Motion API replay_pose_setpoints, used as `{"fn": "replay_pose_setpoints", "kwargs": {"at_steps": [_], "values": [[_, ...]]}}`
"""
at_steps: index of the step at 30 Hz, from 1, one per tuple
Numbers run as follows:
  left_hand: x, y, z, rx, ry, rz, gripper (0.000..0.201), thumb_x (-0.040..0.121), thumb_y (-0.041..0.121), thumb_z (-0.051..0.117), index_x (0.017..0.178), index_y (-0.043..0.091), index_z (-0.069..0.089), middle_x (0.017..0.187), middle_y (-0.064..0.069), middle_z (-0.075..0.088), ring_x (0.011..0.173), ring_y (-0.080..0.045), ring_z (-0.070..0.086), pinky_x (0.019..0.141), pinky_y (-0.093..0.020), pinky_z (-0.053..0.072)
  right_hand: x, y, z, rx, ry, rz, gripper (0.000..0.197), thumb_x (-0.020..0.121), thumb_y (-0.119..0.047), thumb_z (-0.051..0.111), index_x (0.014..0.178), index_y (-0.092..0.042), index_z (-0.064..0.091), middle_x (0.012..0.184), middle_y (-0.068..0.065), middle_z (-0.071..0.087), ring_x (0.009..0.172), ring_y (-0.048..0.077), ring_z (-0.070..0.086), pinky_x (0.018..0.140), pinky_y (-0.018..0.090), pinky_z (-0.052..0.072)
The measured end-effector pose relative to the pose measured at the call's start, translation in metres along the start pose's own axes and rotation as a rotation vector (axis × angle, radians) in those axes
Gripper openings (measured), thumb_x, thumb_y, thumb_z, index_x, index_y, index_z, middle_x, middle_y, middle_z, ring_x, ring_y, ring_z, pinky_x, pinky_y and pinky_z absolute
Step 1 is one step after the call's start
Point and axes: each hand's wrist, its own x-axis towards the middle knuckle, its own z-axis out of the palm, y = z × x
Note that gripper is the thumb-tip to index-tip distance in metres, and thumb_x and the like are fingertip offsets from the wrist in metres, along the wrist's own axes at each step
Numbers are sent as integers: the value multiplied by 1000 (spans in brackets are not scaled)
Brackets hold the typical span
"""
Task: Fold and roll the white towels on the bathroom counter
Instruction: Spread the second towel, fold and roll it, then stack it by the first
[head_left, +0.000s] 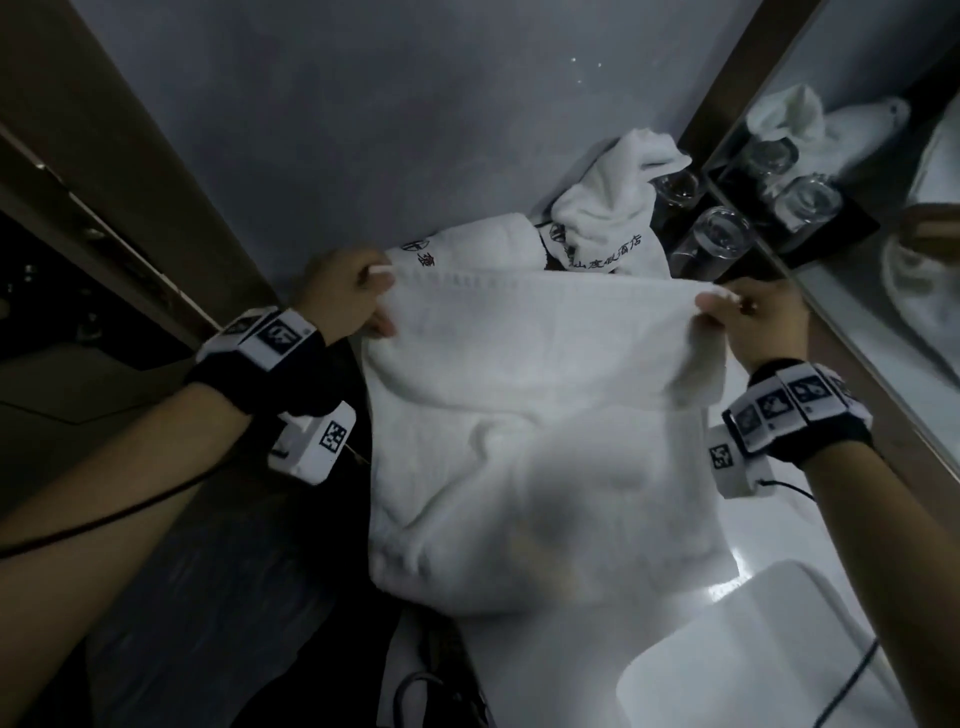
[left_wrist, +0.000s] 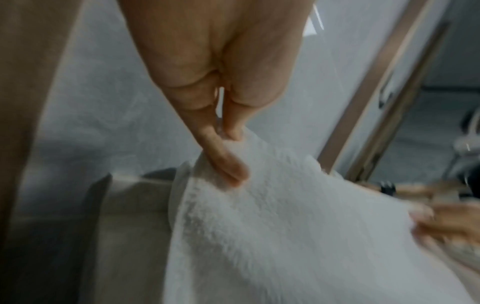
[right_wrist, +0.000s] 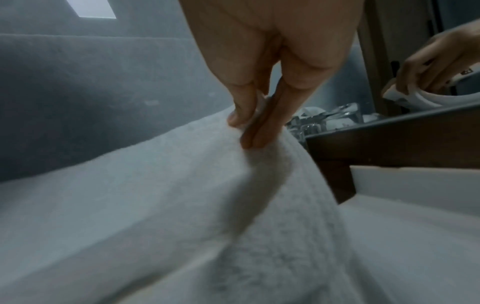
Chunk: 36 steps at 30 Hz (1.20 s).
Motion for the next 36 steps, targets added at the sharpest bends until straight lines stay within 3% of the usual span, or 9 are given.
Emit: {"fn": "replay_pose_setpoints", "kwargs": {"at_steps": [3,7,10,12,18,23,27,31,36], "values": [[11,-7,12,283,34,21,24,93,9,41,114,3,51,97,-13,63,88,-26,65,67,-5,47,4,-4,18,32,-27,14,33,85,-17,63,113,-1,60,120,27,56,103,36,58,86,29,41],[6,-21,27,280,56,39,47,83,-1,53,129,2,40,131,-24,40,113,-38,51,102,-40,40,-6,-1,31,317,-225,109,59,88,-7,60,140,-6,32,130,16,46,121,27,49,87,21,38],[-26,-32,41,208,117,173,68,73,-13,54,136,0,29,136,-26,22,121,-32,39,113,-24,27,-23,9,32,381,-273,138,62,87,-6,60,141,-8,30,140,17,39,125,26,46,94,29,40],[-57,-47,52,244,145,214,71,68,-14,59,133,-4,31,134,-29,23,122,-30,34,106,-9,19,-43,20,31,326,-264,131,57,85,-8,64,136,-6,38,135,20,41,121,27,49,94,29,40],[-125,-90,77,149,-52,-291,61,81,9,66,130,-4,33,135,-28,28,119,-39,39,101,-34,34,-113,59,24,91,-264,302,49,78,-35,72,112,-4,54,119,17,51,91,24,55,84,30,42],[-155,-112,84,-170,-92,-485,31,85,22,64,106,4,50,105,-13,58,103,-30,57,87,-39,46,-154,82,22,90,-342,367,36,81,-38,69,98,-7,60,99,10,66,90,24,58,81,30,42],[-175,-126,90,-153,21,-449,20,87,21,61,95,6,50,83,-4,57,85,-23,55,72,-33,44,-172,97,20,94,-312,371,42,80,-37,70,105,-5,58,99,10,62,97,27,56,83,29,39],[-195,-132,92,-406,10,-491,16,89,20,58,82,5,60,83,-9,61,83,-23,58,75,-33,50,-184,107,16,130,-382,388,25,84,-37,65,81,-14,55,83,5,57,86,24,50,75,29,33],[-206,-143,77,-388,270,-395,6,79,13,69,77,8,67,85,-8,61,82,-24,58,75,-35,45,-194,129,-2,127,-312,290,15,87,-19,64,76,-12,56,92,2,58,91,19,51,73,19,36]]}}
